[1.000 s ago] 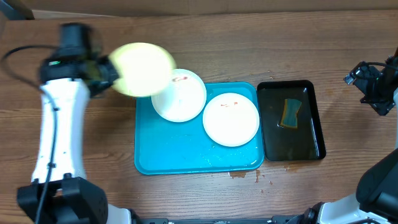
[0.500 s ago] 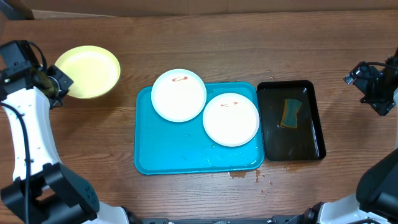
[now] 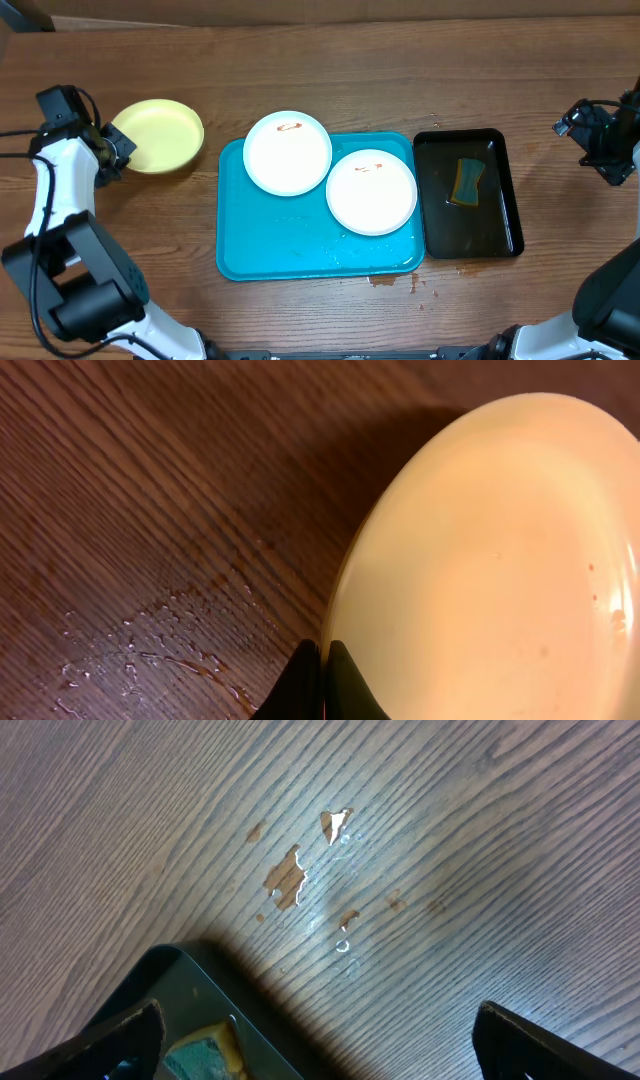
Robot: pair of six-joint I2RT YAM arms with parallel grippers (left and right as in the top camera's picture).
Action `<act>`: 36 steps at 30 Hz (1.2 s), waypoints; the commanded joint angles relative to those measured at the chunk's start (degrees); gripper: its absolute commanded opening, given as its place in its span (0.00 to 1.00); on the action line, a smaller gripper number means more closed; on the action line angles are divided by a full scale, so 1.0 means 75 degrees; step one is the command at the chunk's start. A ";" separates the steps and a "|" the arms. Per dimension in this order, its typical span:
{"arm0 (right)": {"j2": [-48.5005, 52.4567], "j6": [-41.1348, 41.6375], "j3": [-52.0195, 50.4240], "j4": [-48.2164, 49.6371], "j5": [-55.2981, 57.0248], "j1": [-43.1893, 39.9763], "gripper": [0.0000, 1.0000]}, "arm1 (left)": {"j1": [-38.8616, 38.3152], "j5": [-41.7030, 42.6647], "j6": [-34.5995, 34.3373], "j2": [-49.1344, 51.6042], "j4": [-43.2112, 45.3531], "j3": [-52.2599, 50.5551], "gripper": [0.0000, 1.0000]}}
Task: Clean dirty plates on tray and stack at the side
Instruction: 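Carry the yellow plate left and set it on the table, then move the left gripper to the near white plate's rim and grip it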
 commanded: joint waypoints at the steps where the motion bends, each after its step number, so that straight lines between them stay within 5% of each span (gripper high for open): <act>1: -0.0009 -0.0026 0.0085 0.0041 0.0015 -0.0015 1.00 | -0.0073 -0.0003 0.0038 0.0437 -0.0032 -0.0076 0.04; 7: -0.0009 -0.0026 0.0085 0.0041 0.0015 -0.0015 1.00 | -0.0152 0.0697 0.0592 0.0682 -0.0102 -0.0076 0.04; 9: -0.0009 -0.0026 0.0085 0.0041 0.0015 -0.0015 1.00 | -0.0152 0.1087 0.0778 0.0679 -0.0108 -0.0073 0.11; 10: -0.0009 -0.0026 0.0085 0.0041 0.0015 -0.0015 1.00 | -0.0152 0.1416 0.1032 0.0676 -0.0122 -0.0073 0.32; 11: -0.0009 -0.0026 0.0085 0.0041 0.0015 -0.0015 1.00 | -0.0143 0.1781 0.1262 0.0676 -0.0143 -0.0073 0.71; 12: -0.0009 -0.0026 0.0085 0.0041 0.0015 -0.0015 1.00 | -0.0134 0.2124 0.1408 0.0676 -0.0195 -0.0061 0.93; 13: -0.0009 -0.0026 0.0085 0.0041 0.0015 -0.0015 1.00 | -0.0128 0.2396 0.1510 0.0676 -0.0291 -0.0023 0.98; 25: -0.0009 -0.0026 0.0085 0.0041 0.0015 -0.0015 1.00 | -0.0460 0.2984 0.1574 -0.0813 -0.2570 0.0997 1.00; 36: -0.0009 -0.0029 0.0085 0.0041 0.0015 -0.0015 1.00 | -0.2873 0.2940 0.1489 -0.2020 -0.3716 0.0988 1.00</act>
